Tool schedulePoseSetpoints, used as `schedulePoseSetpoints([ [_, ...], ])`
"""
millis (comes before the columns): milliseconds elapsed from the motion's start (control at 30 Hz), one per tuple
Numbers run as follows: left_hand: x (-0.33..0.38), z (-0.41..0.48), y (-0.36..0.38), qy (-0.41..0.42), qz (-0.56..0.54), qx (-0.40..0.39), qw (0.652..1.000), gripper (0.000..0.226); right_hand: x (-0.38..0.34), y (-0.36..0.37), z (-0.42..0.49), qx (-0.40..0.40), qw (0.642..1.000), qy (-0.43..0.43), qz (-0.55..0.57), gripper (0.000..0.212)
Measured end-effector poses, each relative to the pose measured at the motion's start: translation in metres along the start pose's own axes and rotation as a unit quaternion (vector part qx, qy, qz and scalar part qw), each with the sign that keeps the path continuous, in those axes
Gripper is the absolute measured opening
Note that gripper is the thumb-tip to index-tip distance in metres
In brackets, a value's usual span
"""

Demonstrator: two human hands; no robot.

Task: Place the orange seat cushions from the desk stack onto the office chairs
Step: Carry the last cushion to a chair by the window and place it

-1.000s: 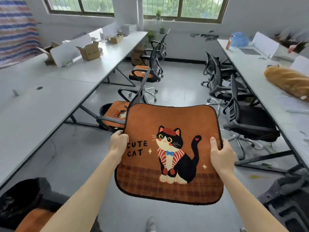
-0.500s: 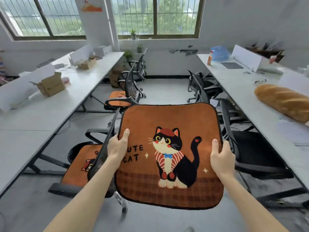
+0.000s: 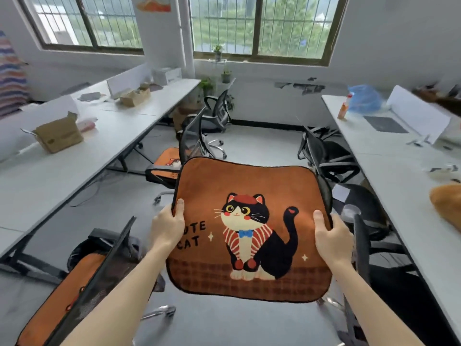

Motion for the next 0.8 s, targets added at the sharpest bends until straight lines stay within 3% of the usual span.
schedulePoseSetpoints([
  [100, 0.002, 0.061, 0.04, -0.001, 0.002, -0.001, 1.0, 0.05, -0.018, 0.028, 0.076, -0.027, 1.0, -0.003, -0.002, 0.062],
  [200, 0.005, 0.126, 0.078, -0.016, -0.011, -0.018, 1.0, 0.051, -0.042, 0.055, 0.141, -0.052, 0.999, -0.015, -0.001, 0.039],
  [300, 0.01, 0.209, 0.118, -0.009, 0.001, -0.035, 0.999, 0.07, -0.071, 0.087, 0.21, -0.041, 0.998, -0.044, -0.026, 0.028],
  [433, 0.032, 0.304, 0.157, 0.034, 0.046, -0.017, 0.998, 0.062, -0.098, 0.123, 0.292, 0.024, 0.993, -0.091, -0.07, 0.025],
  [567, 0.052, 0.384, 0.201, 0.106, 0.117, -0.026, 0.987, 0.055, -0.104, 0.162, 0.379, 0.057, 0.988, -0.077, -0.12, 0.031],
  [800, 0.069, 0.533, 0.307, 0.092, 0.12, -0.043, 0.988, 0.057, -0.125, 0.235, 0.543, 0.056, 0.99, -0.058, -0.112, 0.035],
])
Point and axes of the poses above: each hand's wrist, its own z-axis towards the middle knuckle, its own y-axis out of the palm, x = y × z, the point moved 1 cm from there along z, towards the middle knuckle, and after that the axes turned 9 degrees about y, right-handed, at the moved point
